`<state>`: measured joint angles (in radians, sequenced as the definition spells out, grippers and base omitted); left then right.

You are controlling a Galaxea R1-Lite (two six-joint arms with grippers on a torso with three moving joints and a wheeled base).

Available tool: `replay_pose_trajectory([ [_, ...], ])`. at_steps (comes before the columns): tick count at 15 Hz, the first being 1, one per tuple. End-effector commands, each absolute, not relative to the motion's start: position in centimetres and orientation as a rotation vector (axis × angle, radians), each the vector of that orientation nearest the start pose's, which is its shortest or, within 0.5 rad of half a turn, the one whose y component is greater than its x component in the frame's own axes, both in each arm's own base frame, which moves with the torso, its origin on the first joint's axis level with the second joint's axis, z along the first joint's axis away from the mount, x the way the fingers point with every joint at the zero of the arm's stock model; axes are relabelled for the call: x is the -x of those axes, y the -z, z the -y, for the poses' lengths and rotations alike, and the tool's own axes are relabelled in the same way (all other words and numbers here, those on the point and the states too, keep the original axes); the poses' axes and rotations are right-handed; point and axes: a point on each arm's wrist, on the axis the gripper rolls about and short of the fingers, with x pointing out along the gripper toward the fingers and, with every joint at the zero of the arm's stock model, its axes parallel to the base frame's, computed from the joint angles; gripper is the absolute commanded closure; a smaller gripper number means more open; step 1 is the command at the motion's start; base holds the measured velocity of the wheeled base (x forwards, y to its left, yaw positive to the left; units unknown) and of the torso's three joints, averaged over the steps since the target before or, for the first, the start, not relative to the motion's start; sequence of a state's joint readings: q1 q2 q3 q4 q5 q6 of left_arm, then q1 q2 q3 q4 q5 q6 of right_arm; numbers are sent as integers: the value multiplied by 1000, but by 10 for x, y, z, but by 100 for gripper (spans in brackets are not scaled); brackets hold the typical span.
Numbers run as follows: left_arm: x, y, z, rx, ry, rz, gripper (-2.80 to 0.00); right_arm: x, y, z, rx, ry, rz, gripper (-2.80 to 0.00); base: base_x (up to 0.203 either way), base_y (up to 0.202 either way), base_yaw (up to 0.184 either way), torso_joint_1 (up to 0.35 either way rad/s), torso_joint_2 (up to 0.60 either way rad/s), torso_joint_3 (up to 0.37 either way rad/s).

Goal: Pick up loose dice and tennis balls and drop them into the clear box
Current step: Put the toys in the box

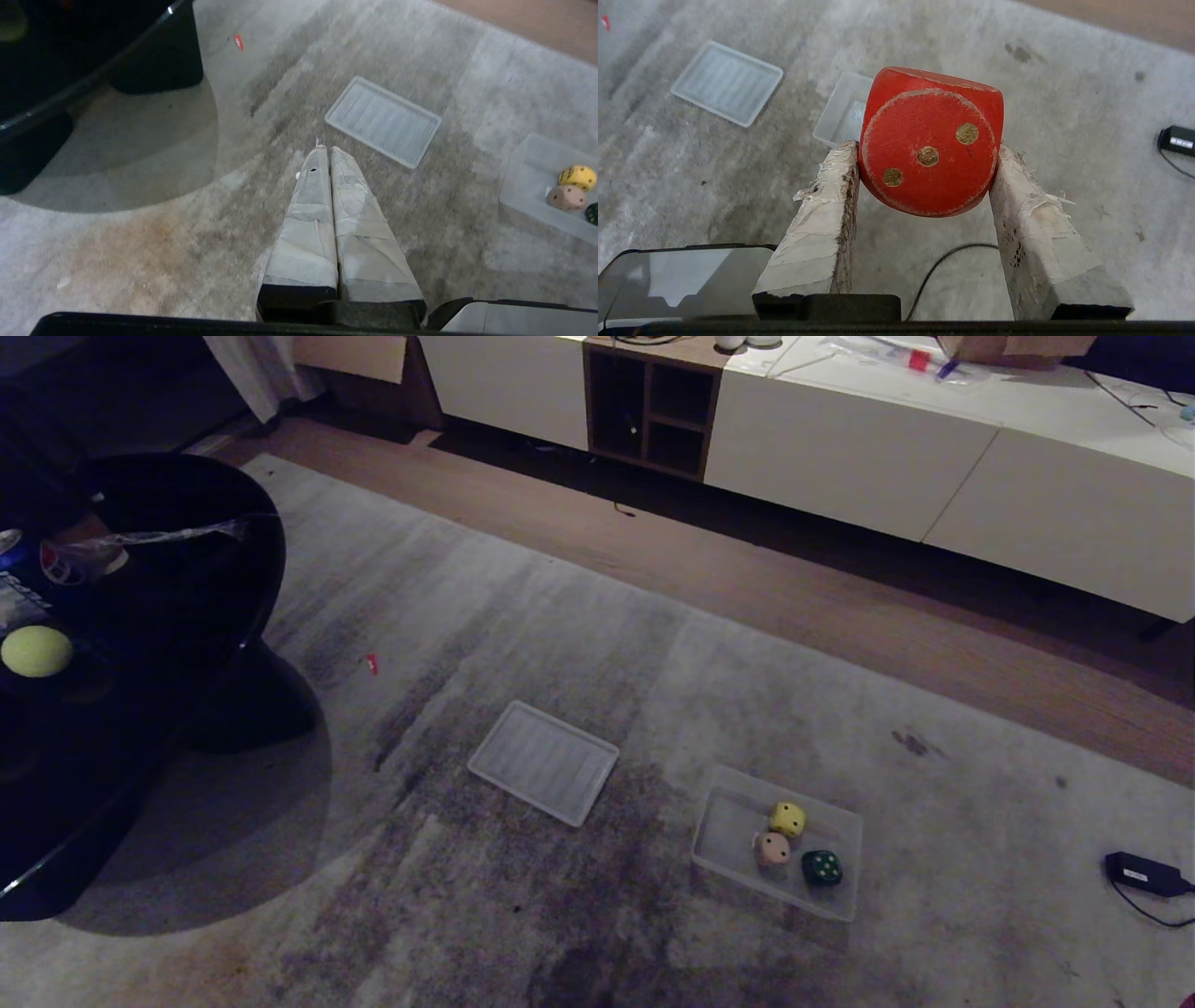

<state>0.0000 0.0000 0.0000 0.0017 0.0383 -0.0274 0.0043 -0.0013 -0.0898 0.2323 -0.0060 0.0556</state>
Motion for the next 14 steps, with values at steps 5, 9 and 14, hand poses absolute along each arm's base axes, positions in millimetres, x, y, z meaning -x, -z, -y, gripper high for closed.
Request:
replay_pose_trajectory([
  [5,23,-75,-1,31,-40,-4,0,31,-76,0,-55,6,-144,0,0,0,0,1,3,-195],
  [9,23,-75,-1,31,-40,-4,0,31,-76,0,-56,6,-144,0,0,0,0,3,4,-199],
  [14,23,-75,-1,32,-40,-4,0,31,-76,0,-54,6,-145,0,0,0,0,4,5,-198],
])
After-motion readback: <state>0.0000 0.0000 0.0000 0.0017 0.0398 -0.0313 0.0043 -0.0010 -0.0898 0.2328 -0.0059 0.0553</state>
